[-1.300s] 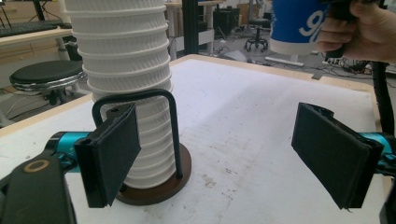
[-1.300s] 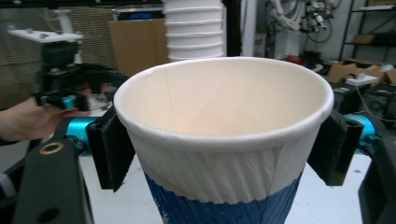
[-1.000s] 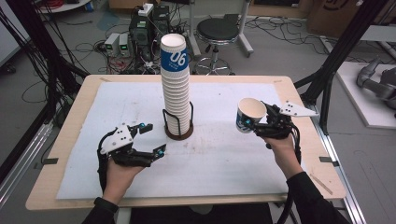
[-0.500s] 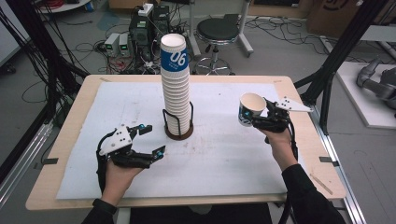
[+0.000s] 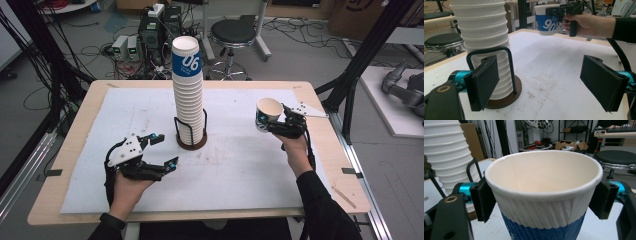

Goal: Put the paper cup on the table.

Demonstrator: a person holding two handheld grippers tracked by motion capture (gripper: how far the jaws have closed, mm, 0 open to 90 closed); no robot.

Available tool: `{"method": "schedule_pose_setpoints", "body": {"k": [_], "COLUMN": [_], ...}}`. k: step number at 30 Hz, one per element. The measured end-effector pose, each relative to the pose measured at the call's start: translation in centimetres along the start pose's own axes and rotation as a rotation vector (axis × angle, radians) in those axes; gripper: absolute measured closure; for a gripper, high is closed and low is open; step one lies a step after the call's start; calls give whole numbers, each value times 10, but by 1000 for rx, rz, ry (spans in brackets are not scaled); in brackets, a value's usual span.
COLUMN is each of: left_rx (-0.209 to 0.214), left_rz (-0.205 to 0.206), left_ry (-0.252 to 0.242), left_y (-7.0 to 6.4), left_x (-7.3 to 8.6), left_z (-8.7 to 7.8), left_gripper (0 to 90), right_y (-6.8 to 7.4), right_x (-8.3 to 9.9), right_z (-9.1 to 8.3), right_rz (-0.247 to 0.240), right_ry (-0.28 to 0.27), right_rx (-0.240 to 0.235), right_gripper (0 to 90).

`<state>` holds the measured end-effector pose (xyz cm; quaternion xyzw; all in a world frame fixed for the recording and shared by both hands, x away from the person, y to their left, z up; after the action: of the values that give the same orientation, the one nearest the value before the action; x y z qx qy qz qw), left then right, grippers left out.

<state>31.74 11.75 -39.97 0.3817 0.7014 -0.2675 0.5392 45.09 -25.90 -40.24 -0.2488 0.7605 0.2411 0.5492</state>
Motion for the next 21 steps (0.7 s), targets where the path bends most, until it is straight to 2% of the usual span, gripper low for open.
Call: {"method": "schedule_pose_setpoints", "body": {"k": [12,21], "left_rx": [12,16], "left_rz": [20,30], "left_ry": [11,19], "left_y": [-3,-5], "left_x": [0,0], "left_z": [3,5], "left_gripper": [154,154], "right_y": [-14,-23], "right_x": [11,24], "right_z": [17,31], "right_rz": [38,52], "right_ry": [15,59], "right_rx": [55,104], "right_gripper": [213,213]}}
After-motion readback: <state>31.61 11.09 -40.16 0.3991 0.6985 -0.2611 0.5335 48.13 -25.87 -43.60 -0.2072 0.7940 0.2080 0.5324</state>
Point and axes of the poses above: each handheld gripper's, and its own axes: z roughly forward along the jaws, x roughly out of its underside, y roughly to its left, the point moved 6 cm from there along z, roughly forward along the jaws, and after that the axes turned 7 degrees about y, right-handed, at the moved point
